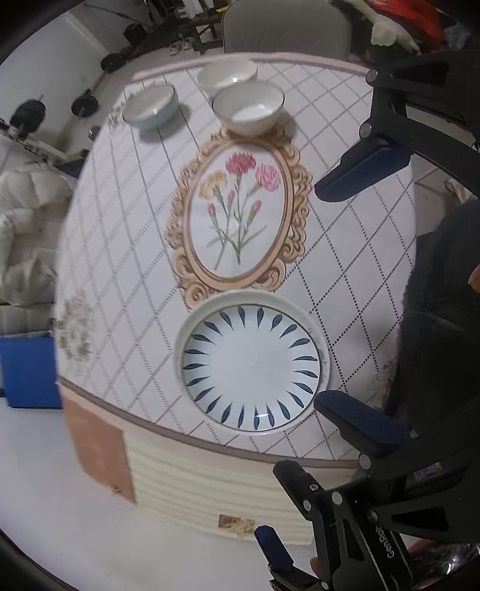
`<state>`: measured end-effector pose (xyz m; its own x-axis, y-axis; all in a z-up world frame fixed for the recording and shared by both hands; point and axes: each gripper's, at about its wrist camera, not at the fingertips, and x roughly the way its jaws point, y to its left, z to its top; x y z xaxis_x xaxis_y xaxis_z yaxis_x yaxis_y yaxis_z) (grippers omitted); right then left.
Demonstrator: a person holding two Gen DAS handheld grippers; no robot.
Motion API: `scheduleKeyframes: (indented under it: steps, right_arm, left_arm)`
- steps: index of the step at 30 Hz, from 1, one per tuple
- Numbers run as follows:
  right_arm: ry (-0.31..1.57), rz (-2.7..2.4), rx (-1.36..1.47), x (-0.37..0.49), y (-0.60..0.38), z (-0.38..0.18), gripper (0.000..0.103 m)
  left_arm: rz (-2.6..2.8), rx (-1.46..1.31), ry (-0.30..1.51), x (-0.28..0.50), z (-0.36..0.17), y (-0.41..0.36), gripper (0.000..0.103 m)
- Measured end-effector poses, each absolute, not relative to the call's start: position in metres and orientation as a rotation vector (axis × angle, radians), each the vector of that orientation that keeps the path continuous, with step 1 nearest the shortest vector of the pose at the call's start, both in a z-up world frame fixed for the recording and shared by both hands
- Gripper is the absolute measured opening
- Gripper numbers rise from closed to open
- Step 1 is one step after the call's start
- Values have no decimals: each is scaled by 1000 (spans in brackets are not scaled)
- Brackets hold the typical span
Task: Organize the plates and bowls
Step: 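Open the right gripper to release the plate and lift away, then move the right gripper toward the white bowls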
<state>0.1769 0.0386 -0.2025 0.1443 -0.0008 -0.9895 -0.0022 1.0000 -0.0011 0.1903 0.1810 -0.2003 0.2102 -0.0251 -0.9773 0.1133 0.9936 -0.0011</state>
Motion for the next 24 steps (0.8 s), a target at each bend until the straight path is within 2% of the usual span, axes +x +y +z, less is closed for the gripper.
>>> scheduleKeyframes:
  steps: [13, 24]
  right_arm:
    - [1289, -10, 6, 138, 22, -103, 103]
    - [1267, 16, 17, 136, 25, -67, 103]
  left_arm:
    - [-101, 45, 1250, 155, -115, 173, 96]
    - [-80, 14, 1216, 149, -81, 186, 96]
